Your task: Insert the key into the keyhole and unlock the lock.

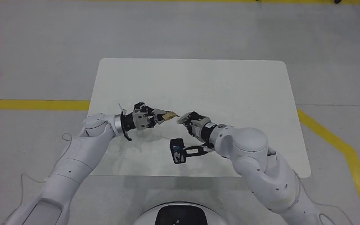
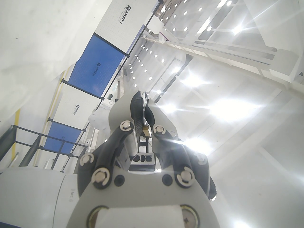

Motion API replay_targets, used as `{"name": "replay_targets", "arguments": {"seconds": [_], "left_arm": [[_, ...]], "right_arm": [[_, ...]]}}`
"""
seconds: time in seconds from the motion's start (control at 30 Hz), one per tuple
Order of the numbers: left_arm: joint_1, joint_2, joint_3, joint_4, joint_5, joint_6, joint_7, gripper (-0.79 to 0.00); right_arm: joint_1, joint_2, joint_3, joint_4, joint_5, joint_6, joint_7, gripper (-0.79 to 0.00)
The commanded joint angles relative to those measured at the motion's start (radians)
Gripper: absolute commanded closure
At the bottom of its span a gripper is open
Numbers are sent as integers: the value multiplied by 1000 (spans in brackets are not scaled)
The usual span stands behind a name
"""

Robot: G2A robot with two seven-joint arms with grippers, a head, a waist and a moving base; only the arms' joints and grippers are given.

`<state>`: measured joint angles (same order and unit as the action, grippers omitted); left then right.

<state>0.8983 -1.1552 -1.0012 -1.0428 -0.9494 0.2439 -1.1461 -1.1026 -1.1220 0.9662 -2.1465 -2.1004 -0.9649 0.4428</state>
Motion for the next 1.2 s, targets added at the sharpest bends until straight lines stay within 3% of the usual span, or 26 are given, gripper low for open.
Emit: {"name": "replay_targets", "arguments": {"seconds": [0.0,0.3,0.6,0.9,1.17], "left_arm": [[13,1,-7,-25,13,-20,35,0],[45,11,-34,-80,98,-93,79,0],[79,7,-54,-106,60,-107,103,0],[90,2,-62,-112,53,-107,134,0],[93,0,-65,-116,67,-98,138,0]], "right_arm": [[-2,-4,-11,-14,4,2,31,0],[-33,-7,22,-54,63,24,60,0],[-41,-7,22,-43,49,36,69,0],[-45,-18,-81,-45,-58,41,124,0],[-35,-35,-103,-14,-53,71,169,0]]}}
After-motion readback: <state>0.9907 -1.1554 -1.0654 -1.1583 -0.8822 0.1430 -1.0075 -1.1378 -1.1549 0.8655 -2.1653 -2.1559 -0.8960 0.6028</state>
